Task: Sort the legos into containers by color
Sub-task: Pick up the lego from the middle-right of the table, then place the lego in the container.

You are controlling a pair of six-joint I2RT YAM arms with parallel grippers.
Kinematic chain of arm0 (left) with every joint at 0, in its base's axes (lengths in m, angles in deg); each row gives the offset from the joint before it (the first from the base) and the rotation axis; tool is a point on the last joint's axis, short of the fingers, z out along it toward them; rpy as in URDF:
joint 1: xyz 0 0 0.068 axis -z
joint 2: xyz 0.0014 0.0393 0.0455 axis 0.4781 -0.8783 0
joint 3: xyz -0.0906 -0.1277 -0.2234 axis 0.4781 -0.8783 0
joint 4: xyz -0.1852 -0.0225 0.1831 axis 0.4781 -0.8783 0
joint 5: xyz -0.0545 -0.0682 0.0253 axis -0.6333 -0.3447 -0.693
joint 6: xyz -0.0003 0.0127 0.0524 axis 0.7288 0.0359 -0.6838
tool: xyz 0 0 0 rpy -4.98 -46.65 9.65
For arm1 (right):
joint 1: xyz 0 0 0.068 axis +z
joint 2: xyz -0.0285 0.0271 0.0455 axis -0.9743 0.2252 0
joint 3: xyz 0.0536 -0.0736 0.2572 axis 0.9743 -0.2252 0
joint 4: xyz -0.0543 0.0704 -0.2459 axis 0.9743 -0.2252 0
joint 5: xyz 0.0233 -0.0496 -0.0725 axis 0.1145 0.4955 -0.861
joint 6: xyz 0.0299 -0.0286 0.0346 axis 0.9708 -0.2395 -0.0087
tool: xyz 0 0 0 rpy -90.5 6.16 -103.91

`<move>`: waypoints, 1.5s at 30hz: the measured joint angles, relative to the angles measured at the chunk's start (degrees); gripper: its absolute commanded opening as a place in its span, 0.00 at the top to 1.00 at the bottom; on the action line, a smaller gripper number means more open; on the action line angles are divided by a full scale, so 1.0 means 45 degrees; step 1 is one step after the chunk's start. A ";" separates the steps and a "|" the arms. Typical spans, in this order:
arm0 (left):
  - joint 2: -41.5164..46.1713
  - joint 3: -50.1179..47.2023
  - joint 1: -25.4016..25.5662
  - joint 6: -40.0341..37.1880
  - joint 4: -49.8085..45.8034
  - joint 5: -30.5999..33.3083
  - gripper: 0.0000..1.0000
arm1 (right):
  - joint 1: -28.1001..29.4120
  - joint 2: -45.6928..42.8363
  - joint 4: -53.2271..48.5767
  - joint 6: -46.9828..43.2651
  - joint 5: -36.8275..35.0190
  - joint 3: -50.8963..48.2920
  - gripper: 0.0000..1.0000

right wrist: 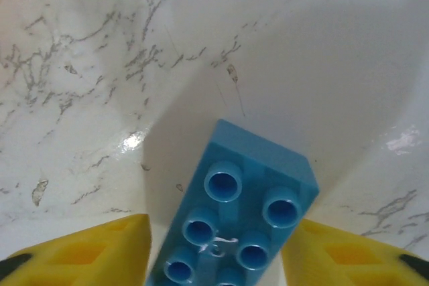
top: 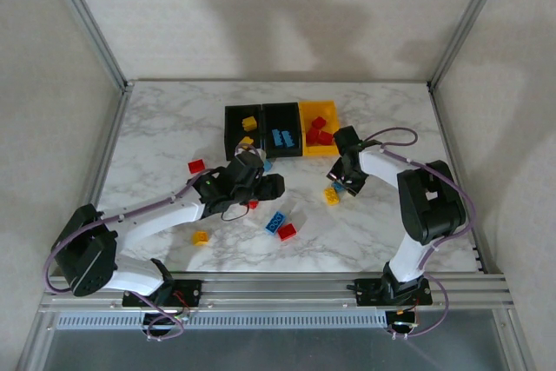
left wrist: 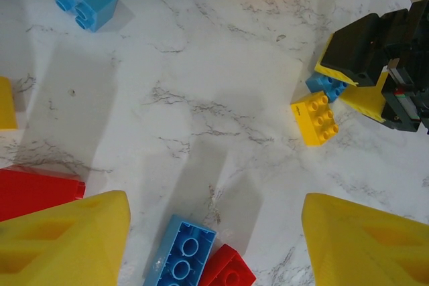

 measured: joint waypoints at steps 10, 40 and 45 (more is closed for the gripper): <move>0.0000 0.0000 -0.0005 0.0024 -0.0015 0.0228 0.32 | 0.0000 -0.0243 -0.0146 -0.0223 -0.0087 -0.0005 0.70; 0.2681 -0.1098 -0.3779 0.2186 0.0447 0.0131 0.30 | 0.2458 0.5275 -0.1496 -0.2623 -0.0248 1.1633 0.68; 0.2647 -0.1098 -0.3915 0.2215 0.0646 0.0112 0.30 | 0.2458 0.6785 -0.1880 -0.2895 -0.0102 1.3770 0.68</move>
